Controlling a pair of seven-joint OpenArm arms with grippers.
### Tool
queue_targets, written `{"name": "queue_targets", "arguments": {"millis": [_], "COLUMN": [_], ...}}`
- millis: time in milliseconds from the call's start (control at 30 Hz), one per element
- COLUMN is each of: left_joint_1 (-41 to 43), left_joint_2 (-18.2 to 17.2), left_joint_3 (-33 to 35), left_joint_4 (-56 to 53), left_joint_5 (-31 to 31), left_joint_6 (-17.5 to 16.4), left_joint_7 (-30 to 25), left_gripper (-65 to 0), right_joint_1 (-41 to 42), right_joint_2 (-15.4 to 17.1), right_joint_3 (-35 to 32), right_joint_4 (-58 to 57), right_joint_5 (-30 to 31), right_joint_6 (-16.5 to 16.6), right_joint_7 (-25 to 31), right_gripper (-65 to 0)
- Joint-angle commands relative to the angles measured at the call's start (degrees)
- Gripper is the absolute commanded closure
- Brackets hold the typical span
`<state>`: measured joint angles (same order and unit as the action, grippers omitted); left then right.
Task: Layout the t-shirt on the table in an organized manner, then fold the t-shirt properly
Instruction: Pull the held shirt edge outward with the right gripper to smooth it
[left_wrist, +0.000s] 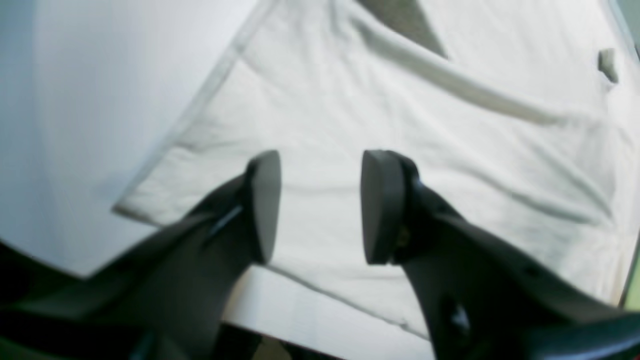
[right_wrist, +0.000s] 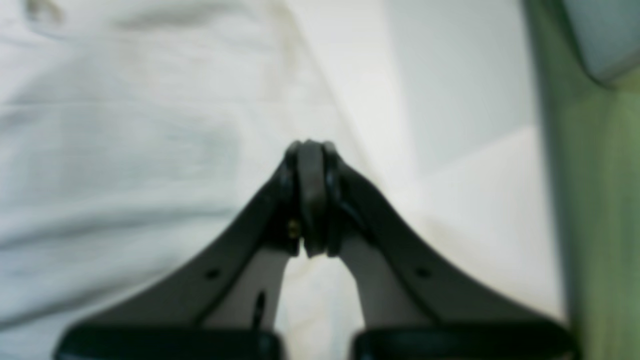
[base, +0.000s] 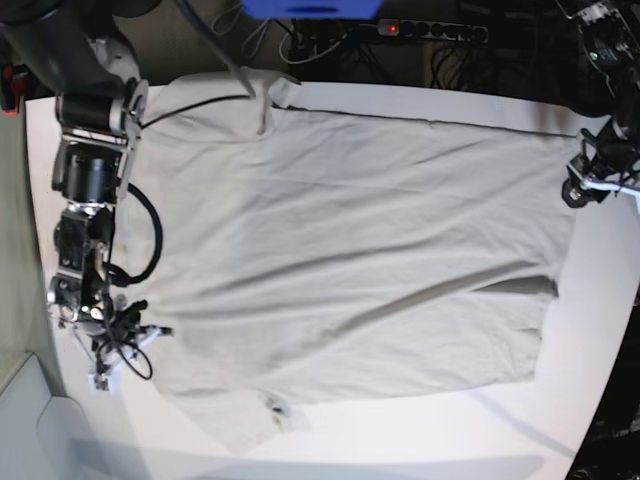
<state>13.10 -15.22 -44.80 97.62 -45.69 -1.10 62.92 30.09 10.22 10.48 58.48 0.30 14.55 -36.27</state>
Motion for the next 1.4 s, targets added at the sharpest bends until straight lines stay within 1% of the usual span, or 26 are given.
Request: {"name": "queue_targets", "arguments": {"millis": [0, 100, 200, 267, 333, 467, 567, 667, 767, 867, 933, 1033, 1133, 1367], "left_joint_1": [-1.81, -4.97, -7.34, -8.31, -8.49, -8.58, -8.49, -8.14, -8.05, -8.05, -8.05, -8.05, -8.31, -8.66], "left_joint_2": [-0.82, -0.82, -0.73, -0.64, -0.64, -1.0, -1.08, -1.26, -2.4, -2.84, -2.84, -2.75, -2.67, -2.49], "left_joint_3": [0.09, 0.09, 0.09, 0.18, 0.62, 5.89, 8.09, 7.92, 7.92, 7.92, 7.92, 7.92, 7.92, 8.18], "left_joint_4": [-1.49, -9.05, -14.77, -17.4, -19.16, -22.5, -24.7, -26.28, -27.16, -27.43, -27.43, -27.34, -27.6, -27.6], "left_joint_5": [-0.86, 1.43, 7.41, 10.22, 11.1, 11.45, 11.45, 11.45, 11.54, 11.54, 11.54, 11.45, 11.45, 11.45], "left_joint_6": [0.8, 0.8, 0.8, 0.71, 0.71, 0.71, 0.71, 0.71, 0.71, 0.71, 0.71, 0.71, 0.71, 0.71], "left_joint_7": [-0.37, -0.37, -0.37, -1.6, -3.09, -6.26, -7.75, -7.84, -7.93, -7.93, -7.93, -7.93, -7.93, -7.93], "left_gripper": [-26.2, -26.2, -26.2, -26.2, -26.0, -26.0, -26.0, -26.0, -26.0, -26.0, -26.0, -26.0, -26.0, -26.0], "right_joint_1": [0.73, 0.55, 0.55, 0.64, 0.82, 1.08, 1.08, 0.99, 1.87, 3.19, 4.42, 4.42, 4.42, 2.84], "right_joint_2": [0.55, -0.94, -1.56, -1.65, -1.65, -1.65, -1.65, -1.65, -1.12, 0.55, 0.81, 0.9, 2.4, 2.66], "right_joint_3": [0.2, 0.11, 0.11, 0.11, -0.41, -4.02, -5.87, -7.89, -8.24, -8.06, -8.06, -8.06, -7.89, -8.33], "right_joint_4": [0.73, 0.73, 0.73, 0.73, 0.64, 0.55, 0.55, -1.03, -10.52, -20.81, -24.41, -24.24, -24.24, -24.15], "right_joint_5": [-0.16, -0.16, -0.25, -0.25, -0.25, -0.25, -0.25, -0.25, -0.34, -0.34, -0.34, -0.34, -0.34, -0.34], "right_joint_6": [-0.08, -0.08, -0.08, -0.08, -0.08, -0.08, -0.17, -0.17, -0.17, -0.26, -0.26, -0.26, -0.26, 0.18], "right_joint_7": [0.27, 0.18, 0.18, 0.45, 0.54, 0.62, 0.8, 3.7, 8.45, 13.9, 15.92, 14.6, 11.61, 6.86], "right_gripper": [0.0, 0.0, 0.0, 0.0, 0.0, 0.0, 0.0, 0.0, 0.0, 0.0, 0.0, 0.0, 0.0, 0.0]}}
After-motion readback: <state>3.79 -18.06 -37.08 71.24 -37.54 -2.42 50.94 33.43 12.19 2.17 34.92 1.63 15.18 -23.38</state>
